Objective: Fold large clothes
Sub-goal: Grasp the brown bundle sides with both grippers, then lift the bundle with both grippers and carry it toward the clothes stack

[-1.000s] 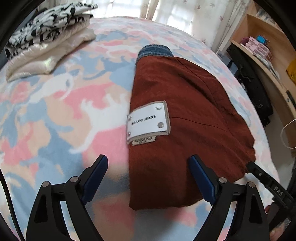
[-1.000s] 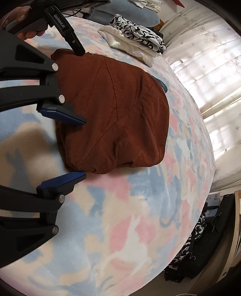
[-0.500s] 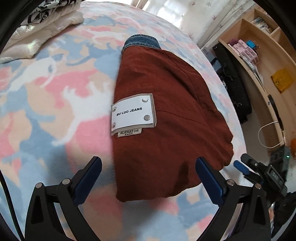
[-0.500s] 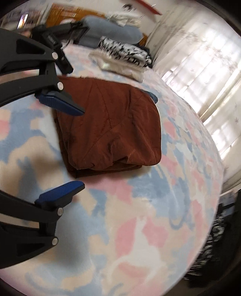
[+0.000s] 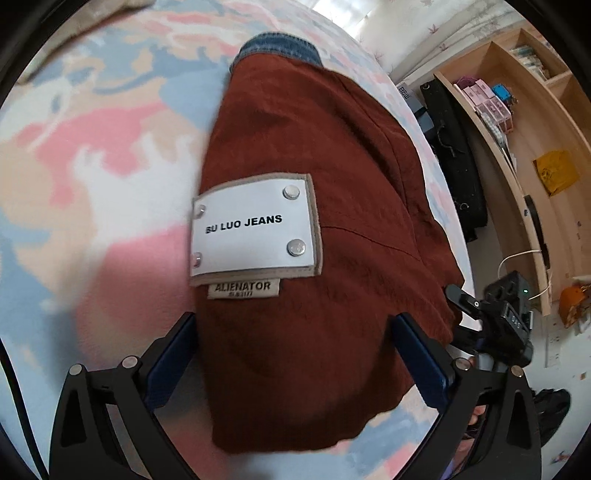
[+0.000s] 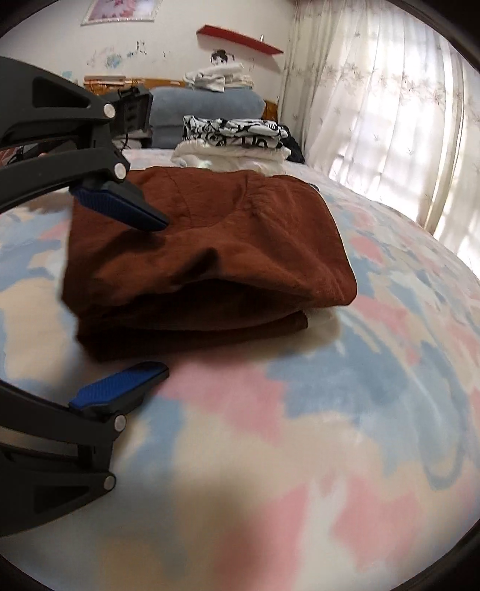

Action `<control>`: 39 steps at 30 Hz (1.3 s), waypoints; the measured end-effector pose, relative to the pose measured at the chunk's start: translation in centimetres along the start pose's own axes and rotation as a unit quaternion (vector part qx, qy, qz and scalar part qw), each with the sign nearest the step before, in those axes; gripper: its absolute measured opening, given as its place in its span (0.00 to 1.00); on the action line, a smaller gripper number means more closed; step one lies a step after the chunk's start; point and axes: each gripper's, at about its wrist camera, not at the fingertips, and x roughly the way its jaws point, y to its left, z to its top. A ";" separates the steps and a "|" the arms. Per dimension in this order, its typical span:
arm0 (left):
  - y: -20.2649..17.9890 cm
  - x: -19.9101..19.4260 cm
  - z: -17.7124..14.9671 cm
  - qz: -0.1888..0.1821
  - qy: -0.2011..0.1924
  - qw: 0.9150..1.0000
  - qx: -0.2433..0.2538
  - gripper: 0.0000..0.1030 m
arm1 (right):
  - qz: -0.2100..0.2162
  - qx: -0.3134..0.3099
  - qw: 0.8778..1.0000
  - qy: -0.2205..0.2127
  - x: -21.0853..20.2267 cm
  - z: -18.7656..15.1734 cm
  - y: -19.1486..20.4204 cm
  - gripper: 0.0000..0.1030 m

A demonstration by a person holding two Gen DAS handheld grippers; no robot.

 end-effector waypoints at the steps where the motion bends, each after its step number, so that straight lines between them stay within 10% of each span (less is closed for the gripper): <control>1: 0.1 0.3 0.1 -0.005 0.000 1.000 -0.003 0.99 | 0.006 -0.005 1.000 0.005 0.5 0.3 0.1 0.72; 10: 0.3 2.3 1.2 -0.024 -0.003 1.000 -0.008 1.00 | 0.027 -0.047 0.998 0.021 4.3 1.7 1.3 0.69; 20: -0.9 2.0 1.7 0.004 -0.013 1.000 -0.007 0.94 | 0.030 -0.078 0.996 0.002 3.9 1.0 4.0 0.26; 39: -3.3 -9.3 0.6 0.046 -0.104 0.989 0.093 0.70 | 0.019 -0.190 0.980 -0.059 1.0 -4.6 13.9 0.21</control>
